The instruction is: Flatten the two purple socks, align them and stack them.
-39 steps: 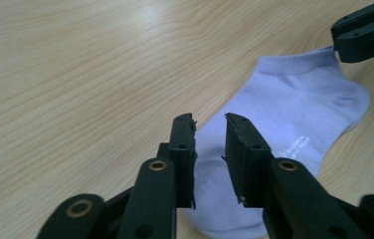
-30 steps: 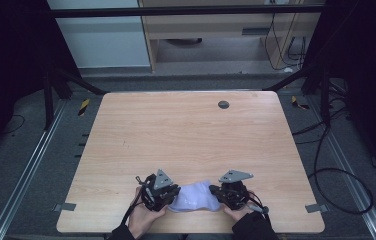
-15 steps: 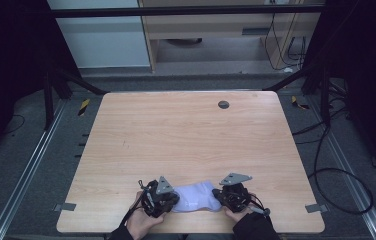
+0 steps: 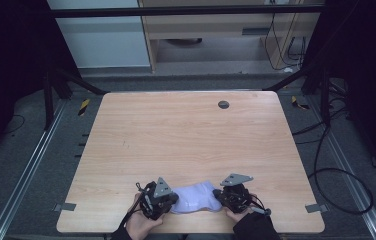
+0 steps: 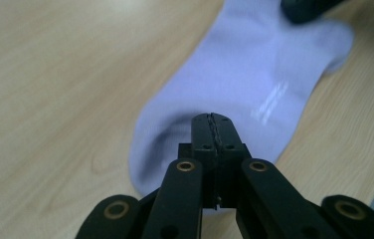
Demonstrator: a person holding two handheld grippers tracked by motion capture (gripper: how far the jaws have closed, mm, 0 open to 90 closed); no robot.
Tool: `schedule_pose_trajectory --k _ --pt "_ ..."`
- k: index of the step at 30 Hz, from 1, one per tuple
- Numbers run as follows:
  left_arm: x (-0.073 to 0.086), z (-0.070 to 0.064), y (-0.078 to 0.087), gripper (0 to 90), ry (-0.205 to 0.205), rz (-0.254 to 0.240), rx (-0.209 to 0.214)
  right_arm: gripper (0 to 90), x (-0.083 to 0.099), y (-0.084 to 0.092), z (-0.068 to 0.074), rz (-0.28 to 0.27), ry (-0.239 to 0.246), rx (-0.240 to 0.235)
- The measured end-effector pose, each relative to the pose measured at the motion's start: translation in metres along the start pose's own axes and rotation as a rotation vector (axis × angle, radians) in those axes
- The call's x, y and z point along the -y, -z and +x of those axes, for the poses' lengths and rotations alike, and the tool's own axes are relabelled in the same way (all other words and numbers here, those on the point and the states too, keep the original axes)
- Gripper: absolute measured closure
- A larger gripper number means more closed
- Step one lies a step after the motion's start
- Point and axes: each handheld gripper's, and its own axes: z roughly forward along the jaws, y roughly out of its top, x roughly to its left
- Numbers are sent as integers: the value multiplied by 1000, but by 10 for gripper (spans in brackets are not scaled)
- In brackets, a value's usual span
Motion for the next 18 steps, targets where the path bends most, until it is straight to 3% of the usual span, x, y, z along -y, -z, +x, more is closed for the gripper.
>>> schedule_pose_trajectory --k 3,7,12,18 --pt "-8 -5 -8 894 -17 -26 -8 900 0 -1 1 9 1 1" --pt "-2 -5 -22 894 -22 60 -4 900 0 -2 0 12 -3 -2" --pt "3 -7 -22 894 -22 89 16 900 1 -1 -1 17 -11 -4" --pt "5 -6 -19 880 -21 60 22 900 1 -1 -1 18 -15 -4"
